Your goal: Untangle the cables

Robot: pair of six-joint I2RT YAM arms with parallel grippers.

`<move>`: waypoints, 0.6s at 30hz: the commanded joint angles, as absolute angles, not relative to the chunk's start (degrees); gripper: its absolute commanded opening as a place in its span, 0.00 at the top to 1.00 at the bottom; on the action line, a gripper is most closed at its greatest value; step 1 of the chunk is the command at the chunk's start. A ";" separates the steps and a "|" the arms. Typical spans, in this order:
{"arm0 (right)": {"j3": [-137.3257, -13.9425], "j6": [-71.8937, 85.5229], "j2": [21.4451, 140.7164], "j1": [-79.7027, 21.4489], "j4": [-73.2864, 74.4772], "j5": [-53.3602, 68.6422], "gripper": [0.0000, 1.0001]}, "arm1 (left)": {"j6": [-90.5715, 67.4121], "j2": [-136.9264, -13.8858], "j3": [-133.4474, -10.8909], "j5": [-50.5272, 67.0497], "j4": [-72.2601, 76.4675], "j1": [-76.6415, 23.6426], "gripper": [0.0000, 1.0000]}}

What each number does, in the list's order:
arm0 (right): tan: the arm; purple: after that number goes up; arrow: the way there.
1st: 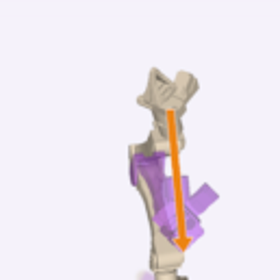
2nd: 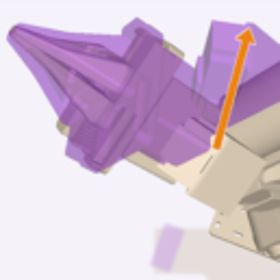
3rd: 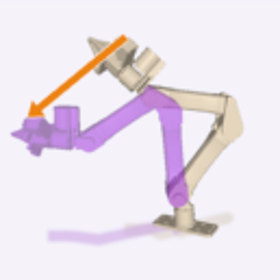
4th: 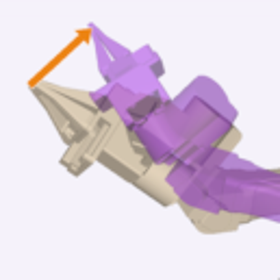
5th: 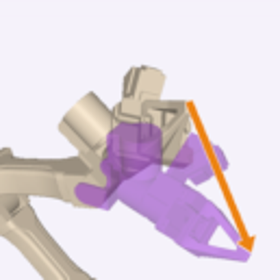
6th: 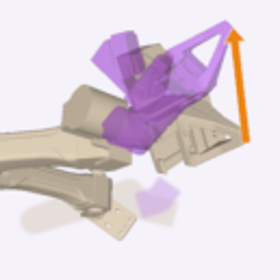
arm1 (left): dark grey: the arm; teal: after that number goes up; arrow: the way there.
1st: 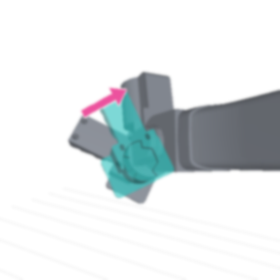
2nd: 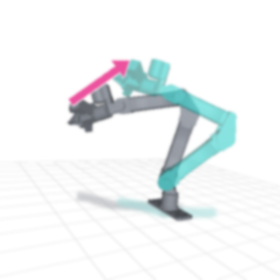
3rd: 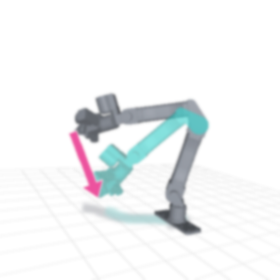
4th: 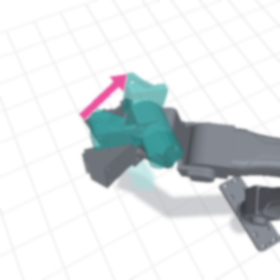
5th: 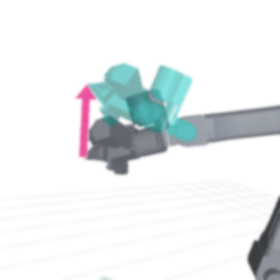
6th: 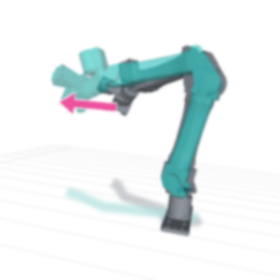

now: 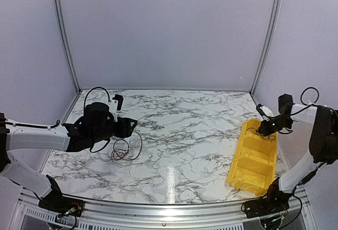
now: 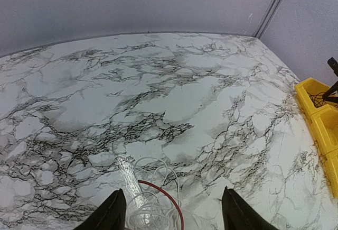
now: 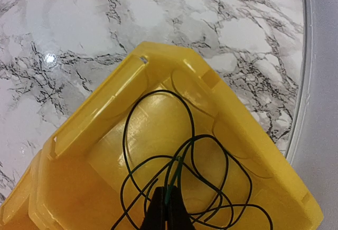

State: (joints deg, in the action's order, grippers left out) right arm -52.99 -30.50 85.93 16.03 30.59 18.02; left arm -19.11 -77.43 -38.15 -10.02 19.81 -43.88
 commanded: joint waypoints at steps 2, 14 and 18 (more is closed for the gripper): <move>-52.67 -30.66 87.62 16.44 29.89 14.69 1.00 | -19.32 -77.18 -37.67 -10.37 19.51 -44.03 0.35; -57.69 -31.28 74.87 16.40 41.02 13.49 0.60 | -20.11 -75.76 -37.00 -11.03 19.27 -43.95 0.34; -59.53 -30.84 70.92 16.14 43.03 14.47 0.56 | -21.62 -74.83 -36.05 -12.29 18.30 -43.86 0.32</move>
